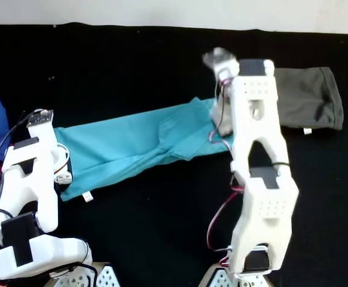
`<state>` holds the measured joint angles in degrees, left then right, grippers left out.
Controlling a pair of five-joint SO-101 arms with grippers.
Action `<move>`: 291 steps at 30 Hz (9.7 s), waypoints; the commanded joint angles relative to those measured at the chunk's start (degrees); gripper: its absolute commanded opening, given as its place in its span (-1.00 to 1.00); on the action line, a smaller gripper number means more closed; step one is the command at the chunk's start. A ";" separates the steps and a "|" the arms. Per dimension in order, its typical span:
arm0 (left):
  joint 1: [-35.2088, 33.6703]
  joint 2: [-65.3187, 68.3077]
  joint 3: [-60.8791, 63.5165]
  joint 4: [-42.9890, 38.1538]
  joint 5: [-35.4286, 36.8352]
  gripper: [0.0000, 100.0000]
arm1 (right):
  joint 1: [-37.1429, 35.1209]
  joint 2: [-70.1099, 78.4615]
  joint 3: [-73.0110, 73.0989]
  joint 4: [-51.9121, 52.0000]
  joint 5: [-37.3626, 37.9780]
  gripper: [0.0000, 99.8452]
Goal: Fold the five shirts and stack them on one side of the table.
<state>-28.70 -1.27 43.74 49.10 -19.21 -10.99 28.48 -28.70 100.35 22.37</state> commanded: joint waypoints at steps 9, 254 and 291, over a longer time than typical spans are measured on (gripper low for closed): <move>-0.84 -0.22 -0.04 -1.67 0.44 -0.98 | -10.86 -5.76 16.57 -19.82 2.20 -0.99; 48.40 34.95 -86.90 25.23 11.87 -0.61 | 18.24 -73.01 115.65 -72.66 -4.57 -0.98; 51.47 44.53 -101.14 42.37 11.87 -0.98 | 18.24 -73.01 115.65 -72.75 -4.57 -0.98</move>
<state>24.75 42.86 -56.66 91.12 -7.96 6.68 -44.31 86.55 28.79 18.33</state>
